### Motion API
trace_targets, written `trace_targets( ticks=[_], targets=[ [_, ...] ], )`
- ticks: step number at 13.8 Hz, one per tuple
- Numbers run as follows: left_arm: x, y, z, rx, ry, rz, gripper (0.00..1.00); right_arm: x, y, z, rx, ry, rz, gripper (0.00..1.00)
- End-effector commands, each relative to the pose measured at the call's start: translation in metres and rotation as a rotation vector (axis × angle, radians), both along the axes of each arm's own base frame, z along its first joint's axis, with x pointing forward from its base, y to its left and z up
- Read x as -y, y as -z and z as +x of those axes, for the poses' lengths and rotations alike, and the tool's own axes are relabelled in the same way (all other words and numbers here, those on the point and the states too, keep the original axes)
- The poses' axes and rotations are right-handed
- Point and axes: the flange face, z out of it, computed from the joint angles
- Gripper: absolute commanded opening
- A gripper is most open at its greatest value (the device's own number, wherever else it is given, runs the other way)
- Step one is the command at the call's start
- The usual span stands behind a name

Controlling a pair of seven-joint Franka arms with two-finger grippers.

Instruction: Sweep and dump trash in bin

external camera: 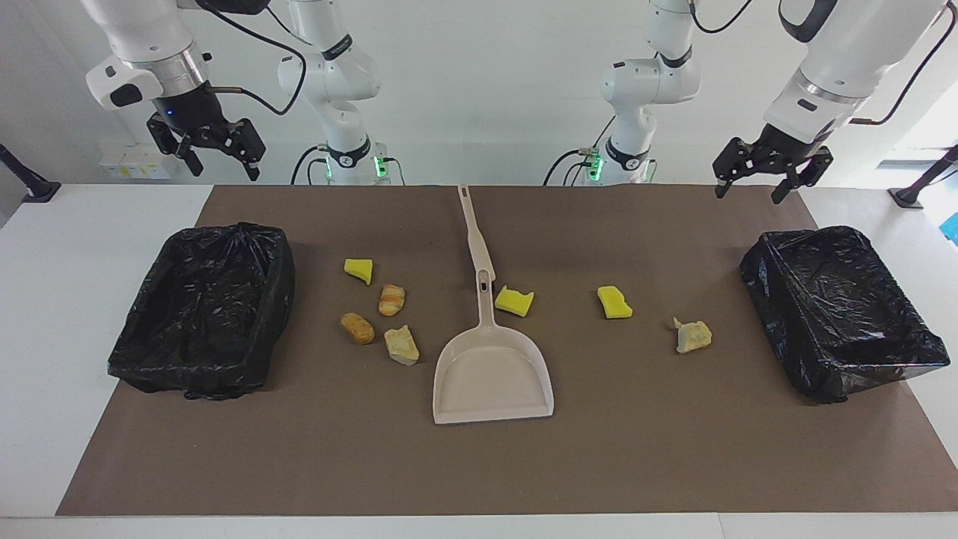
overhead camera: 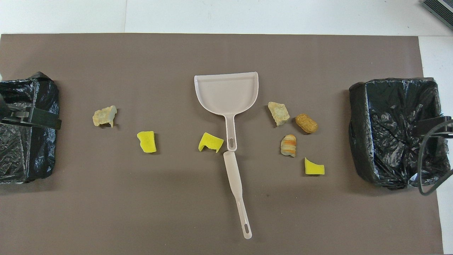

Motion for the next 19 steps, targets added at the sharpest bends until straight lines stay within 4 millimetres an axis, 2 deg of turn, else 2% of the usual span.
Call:
trace_targets(
  ticks=[1,5,8,12,14,16,19],
  targets=[
    [0.015,0.022,-0.009,-0.003,0.019,-0.066,1.00,0.001,0.002,-0.007,-0.012,-0.012,0.000,1.00],
    [0.093,0.072,-0.023,-0.013,0.122,-0.088,1.00,0.000,0.002,-0.006,-0.012,-0.014,0.000,1.00],
    [0.148,0.105,-0.048,-0.001,0.124,-0.086,1.00,0.000,0.003,-0.007,-0.015,-0.014,0.002,1.00],
    [0.236,0.150,-0.089,0.028,0.063,-0.098,1.00,0.000,0.004,-0.009,-0.023,-0.012,0.003,1.00],
    [0.273,0.168,-0.112,0.032,0.021,-0.101,1.00,0.000,0.004,-0.009,-0.023,-0.014,0.003,1.00],
    [0.322,0.195,-0.139,0.015,-0.045,-0.082,1.00,0.000,0.004,-0.010,-0.025,-0.012,0.003,1.00],
    [0.371,0.224,-0.174,0.025,-0.117,-0.044,1.00,0.001,0.004,-0.010,-0.025,-0.011,0.003,1.00]
  ],
)
